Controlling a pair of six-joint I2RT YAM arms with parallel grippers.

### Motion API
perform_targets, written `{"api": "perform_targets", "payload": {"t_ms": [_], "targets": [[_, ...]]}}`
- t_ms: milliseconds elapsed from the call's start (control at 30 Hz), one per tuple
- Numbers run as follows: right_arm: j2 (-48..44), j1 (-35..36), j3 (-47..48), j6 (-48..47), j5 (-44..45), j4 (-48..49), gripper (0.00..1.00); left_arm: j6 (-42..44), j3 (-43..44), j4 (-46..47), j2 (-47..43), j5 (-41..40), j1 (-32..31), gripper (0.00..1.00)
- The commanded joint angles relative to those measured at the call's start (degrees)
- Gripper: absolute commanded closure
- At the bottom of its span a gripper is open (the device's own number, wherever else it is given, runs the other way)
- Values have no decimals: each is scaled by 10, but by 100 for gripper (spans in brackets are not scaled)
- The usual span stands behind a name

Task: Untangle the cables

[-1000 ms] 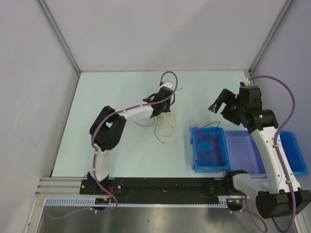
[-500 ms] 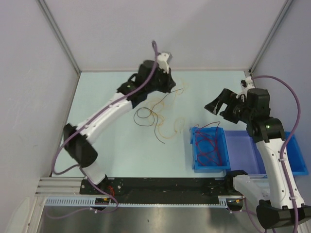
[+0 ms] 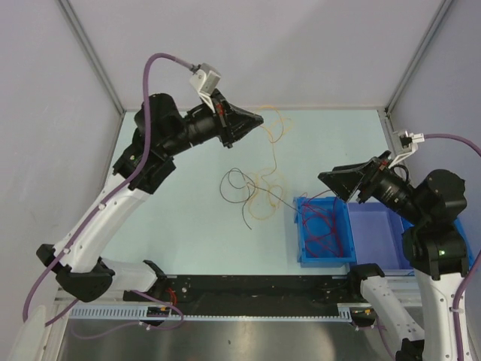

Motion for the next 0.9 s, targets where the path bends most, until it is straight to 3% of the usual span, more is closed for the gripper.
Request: {"api": "perform_targets", "payload": {"t_ms": [0, 233, 300, 500, 667, 867], "targets": [[-2, 7, 5, 4, -17, 23, 19, -39, -20, 28, 0, -9, 4, 98], [-11, 67, -74, 13, 77, 72, 23, -113, -7, 56, 5, -106, 3, 100], [0, 136, -97, 5, 121, 93, 24, -130, -1, 63, 7, -146, 3, 100], [117, 380, -98, -71, 435, 135, 27, -216, 6, 74, 14, -218, 10, 100], [200, 400, -98, -77, 464, 190, 28, -239, 49, 37, 36, -224, 25, 100], [248, 410, -98, -100, 513, 254, 32, -270, 35, 41, 36, -212, 47, 100]]}}
